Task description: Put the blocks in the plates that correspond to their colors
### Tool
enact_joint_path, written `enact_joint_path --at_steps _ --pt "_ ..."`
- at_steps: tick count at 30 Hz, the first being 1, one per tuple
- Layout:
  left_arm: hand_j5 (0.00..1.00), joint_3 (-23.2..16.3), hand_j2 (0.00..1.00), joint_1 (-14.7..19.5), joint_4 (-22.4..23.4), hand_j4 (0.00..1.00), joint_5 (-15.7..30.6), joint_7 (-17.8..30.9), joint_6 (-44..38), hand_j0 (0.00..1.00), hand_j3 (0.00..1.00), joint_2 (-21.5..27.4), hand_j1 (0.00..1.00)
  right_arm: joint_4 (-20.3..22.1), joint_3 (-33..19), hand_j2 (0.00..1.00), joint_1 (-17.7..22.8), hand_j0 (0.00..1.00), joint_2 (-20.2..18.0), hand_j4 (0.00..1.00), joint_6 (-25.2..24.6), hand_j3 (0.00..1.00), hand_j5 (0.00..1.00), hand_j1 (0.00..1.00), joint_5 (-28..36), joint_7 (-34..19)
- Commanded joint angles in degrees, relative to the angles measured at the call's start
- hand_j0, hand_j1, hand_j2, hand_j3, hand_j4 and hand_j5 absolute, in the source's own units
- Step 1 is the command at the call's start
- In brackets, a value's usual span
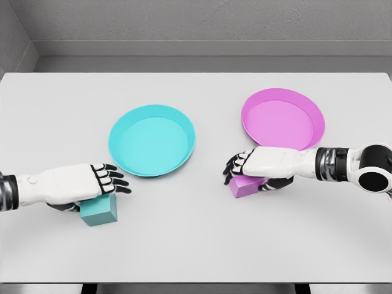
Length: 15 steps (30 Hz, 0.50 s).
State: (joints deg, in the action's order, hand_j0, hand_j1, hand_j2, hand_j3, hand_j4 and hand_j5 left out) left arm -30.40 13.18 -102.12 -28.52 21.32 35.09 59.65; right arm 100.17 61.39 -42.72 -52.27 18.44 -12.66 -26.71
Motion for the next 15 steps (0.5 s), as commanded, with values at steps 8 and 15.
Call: enact_joint_path --at_steps 8,15 --pt "1.0 -0.1 1.0 -0.4 0.0 1.0 2.9 0.0 -0.1 1.0 1.0 0.2 1.0 0.3 -0.2 0.62 -0.3 0.62 -0.1 0.62 -0.1 0.62 0.62 0.62 -0.1 -0.9" --pt "0.9 -0.2 0.9 -0.4 0.1 0.9 2.9 0.7 -0.1 0.9 0.9 0.1 0.9 0.3 -0.7 0.6 -1.4 0.6 0.1 0.6 -0.2 0.6 0.6 0.6 0.0 -0.8"
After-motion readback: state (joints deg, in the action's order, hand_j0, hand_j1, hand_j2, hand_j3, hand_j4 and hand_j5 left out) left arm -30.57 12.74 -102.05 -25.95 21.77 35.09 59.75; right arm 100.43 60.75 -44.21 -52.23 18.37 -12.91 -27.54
